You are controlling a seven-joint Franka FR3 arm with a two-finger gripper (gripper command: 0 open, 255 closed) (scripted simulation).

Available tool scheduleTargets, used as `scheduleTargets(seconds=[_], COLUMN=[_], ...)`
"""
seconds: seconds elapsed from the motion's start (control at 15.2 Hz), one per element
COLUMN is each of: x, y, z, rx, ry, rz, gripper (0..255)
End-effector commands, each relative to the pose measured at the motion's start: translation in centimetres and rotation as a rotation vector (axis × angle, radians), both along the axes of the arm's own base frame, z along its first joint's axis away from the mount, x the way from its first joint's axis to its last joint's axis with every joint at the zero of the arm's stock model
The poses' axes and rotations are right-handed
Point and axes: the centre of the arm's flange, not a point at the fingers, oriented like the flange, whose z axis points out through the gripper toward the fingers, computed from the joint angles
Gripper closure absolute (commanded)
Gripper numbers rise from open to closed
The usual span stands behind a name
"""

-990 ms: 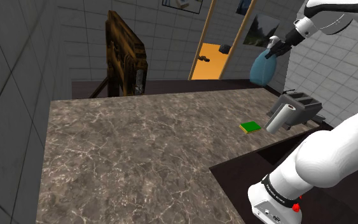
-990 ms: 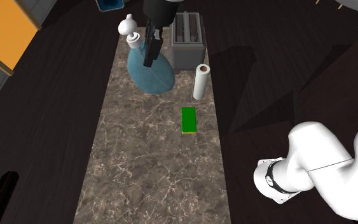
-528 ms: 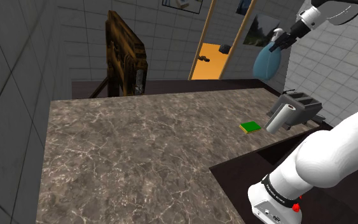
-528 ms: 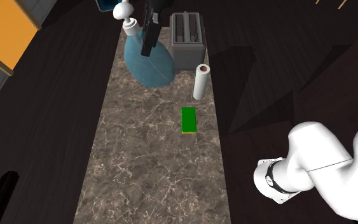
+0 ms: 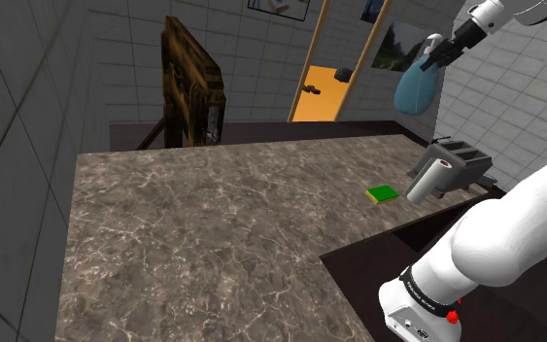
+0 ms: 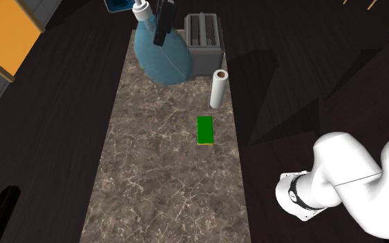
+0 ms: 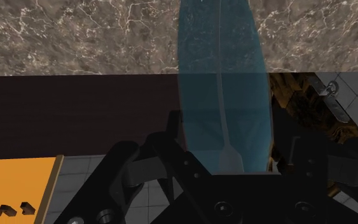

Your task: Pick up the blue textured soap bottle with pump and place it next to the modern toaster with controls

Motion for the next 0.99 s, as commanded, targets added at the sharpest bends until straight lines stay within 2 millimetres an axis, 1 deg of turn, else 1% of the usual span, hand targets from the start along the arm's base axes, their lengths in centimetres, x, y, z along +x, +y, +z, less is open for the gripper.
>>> scheduleTargets(seconds=[0.0,0.92], x=[-1.8,-14.2], y=[-1.9,-15.5], z=[0.1,0.2], rx=[0.0,0.0], ry=[-0.001,-0.001], rz=[0.0,0.0], gripper=[255,255])
